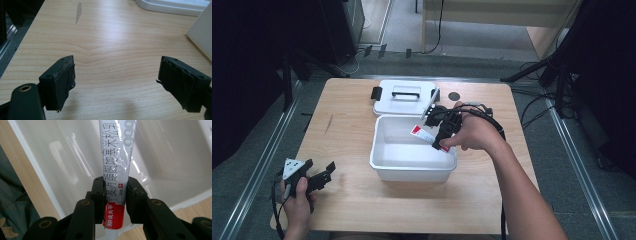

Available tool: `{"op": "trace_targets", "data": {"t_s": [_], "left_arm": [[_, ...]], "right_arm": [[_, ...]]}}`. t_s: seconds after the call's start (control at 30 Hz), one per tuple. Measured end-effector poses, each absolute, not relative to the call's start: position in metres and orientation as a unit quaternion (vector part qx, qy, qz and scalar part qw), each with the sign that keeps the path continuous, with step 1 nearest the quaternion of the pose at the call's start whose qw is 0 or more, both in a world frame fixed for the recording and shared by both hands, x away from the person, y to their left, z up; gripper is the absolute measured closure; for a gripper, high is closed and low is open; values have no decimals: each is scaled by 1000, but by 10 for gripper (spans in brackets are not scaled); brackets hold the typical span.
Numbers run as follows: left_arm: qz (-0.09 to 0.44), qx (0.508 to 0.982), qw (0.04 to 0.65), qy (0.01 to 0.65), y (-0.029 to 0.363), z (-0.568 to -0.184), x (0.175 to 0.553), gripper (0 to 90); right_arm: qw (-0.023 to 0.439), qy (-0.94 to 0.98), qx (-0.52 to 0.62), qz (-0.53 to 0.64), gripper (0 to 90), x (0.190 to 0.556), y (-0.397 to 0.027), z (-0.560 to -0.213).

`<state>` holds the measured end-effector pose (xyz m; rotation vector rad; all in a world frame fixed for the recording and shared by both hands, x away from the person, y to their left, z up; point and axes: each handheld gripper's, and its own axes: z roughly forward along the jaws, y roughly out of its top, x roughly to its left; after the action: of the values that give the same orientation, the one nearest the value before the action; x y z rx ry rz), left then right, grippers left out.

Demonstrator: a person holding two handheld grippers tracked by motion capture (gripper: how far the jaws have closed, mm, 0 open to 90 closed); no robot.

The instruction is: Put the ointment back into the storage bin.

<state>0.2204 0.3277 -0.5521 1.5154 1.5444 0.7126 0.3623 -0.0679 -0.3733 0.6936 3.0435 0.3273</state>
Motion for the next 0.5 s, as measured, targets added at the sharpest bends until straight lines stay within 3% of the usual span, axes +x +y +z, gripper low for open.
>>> {"op": "trace_targets", "data": {"t_s": [0.5], "left_arm": [[284, 604, 419, 615, 328, -552, 220, 148]], "right_arm": [[-10, 970, 223, 99, 721, 359, -65, -384]]}}
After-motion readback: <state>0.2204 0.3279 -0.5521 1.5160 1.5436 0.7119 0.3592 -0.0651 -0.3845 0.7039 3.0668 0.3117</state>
